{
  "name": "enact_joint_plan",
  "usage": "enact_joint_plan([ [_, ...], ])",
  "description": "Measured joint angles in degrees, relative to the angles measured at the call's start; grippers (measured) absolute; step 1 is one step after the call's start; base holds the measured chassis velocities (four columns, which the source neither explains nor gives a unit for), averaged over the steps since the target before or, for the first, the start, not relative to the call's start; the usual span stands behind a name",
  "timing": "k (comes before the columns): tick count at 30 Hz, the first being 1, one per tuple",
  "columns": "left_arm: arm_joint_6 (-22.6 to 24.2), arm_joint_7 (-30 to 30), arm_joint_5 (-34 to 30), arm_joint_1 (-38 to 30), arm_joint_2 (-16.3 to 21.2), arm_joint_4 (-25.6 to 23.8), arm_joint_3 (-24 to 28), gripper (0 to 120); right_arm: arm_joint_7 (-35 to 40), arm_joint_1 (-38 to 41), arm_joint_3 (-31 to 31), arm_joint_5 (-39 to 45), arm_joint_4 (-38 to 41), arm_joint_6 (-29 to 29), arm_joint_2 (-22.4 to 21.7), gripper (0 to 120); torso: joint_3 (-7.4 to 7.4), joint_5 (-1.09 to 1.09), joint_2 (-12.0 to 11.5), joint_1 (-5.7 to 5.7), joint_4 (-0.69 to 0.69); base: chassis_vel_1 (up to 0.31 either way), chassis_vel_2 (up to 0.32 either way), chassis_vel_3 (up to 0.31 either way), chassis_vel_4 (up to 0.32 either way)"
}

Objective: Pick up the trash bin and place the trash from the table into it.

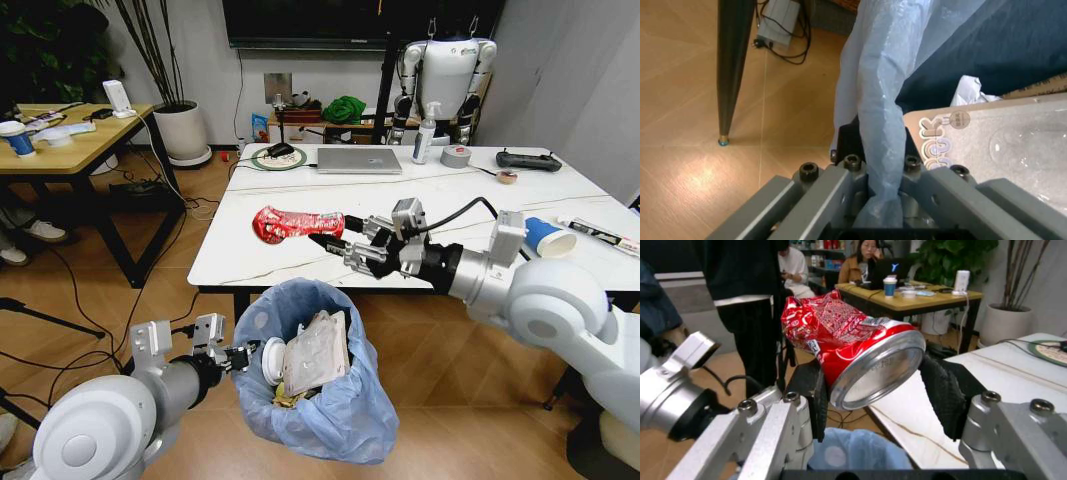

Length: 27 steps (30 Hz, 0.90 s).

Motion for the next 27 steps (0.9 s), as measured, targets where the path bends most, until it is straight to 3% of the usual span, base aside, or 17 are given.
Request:
enact_joint_plan([
  [9, 0.0, -0.03, 1.02, 0.51, -0.18, 0.0, -0.02, 0, -0.24, -0.95, -1.15, -1.25, 1.95, -0.52, -0.82, 43, 0.0, 0.0, 0.0, 0.0, 0.0, 0.0, 0.0, 0.0, 0.0],
  [22, 0.0, -0.03, 1.31, 0.05, 0.0, 0.0, -0.16, 0, -3.41, -2.66, -3.23, -10.06, 0.04, -0.61, -0.71, 43, 0.01, 0.0, -0.01, 0.01, 0.0, 0.0, 0.0, 0.0, 0.0],
  [27, 0.0, -0.03, 1.0, -0.3, 0.24, 0.0, -0.22, 0, -4.4, -2.46, -3.61, -11.8, 0.09, -0.06, -0.74, 63, 0.01, 0.0, -0.01, 0.01, 0.0, 0.0, 0.0, 0.0, 0.0],
])
